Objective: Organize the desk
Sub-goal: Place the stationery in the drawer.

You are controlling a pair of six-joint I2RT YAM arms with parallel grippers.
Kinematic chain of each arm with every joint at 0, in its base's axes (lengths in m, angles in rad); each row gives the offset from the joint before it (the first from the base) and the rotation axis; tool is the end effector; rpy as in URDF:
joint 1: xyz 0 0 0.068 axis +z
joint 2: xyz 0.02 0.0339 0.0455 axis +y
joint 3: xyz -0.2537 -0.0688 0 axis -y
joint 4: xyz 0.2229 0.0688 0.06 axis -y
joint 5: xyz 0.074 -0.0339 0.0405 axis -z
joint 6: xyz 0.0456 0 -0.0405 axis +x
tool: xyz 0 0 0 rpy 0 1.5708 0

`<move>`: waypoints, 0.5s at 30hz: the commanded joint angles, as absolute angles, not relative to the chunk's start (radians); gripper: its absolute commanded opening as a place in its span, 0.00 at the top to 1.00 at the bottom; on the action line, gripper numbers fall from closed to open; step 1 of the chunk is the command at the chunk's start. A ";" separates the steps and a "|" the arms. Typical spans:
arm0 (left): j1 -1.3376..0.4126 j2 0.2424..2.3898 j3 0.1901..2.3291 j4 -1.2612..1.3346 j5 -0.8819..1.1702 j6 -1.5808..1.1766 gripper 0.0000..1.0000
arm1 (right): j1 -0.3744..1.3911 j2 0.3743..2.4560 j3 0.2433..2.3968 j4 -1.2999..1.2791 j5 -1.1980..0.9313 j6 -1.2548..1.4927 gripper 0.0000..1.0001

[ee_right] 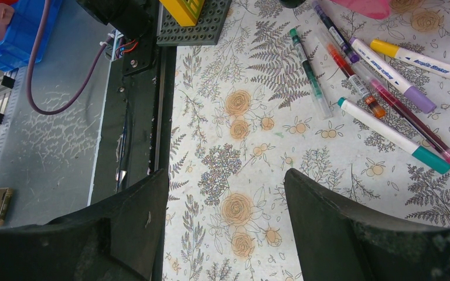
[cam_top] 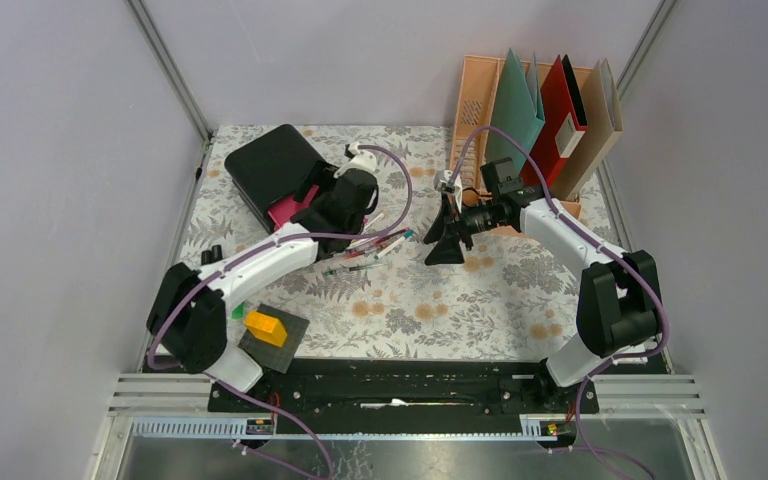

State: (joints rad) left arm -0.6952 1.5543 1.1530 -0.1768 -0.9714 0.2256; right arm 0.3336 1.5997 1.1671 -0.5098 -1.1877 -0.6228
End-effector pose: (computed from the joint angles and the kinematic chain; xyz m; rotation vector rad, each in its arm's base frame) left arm 0.2760 -0.1812 0.2808 0.3531 1.9194 0.7269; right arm 0.2775 0.1409 0.2545 -1.3502 1.6221 1.2807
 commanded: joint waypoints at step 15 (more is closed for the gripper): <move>-0.654 1.141 0.875 0.114 0.006 -0.178 0.01 | 0.337 1.574 1.166 -0.497 -1.183 -0.635 0.21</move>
State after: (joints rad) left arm -0.6689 1.1831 0.9287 -0.0391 -0.3084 -0.0555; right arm 0.3336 1.5997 1.1671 -0.5098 -1.1877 -0.6228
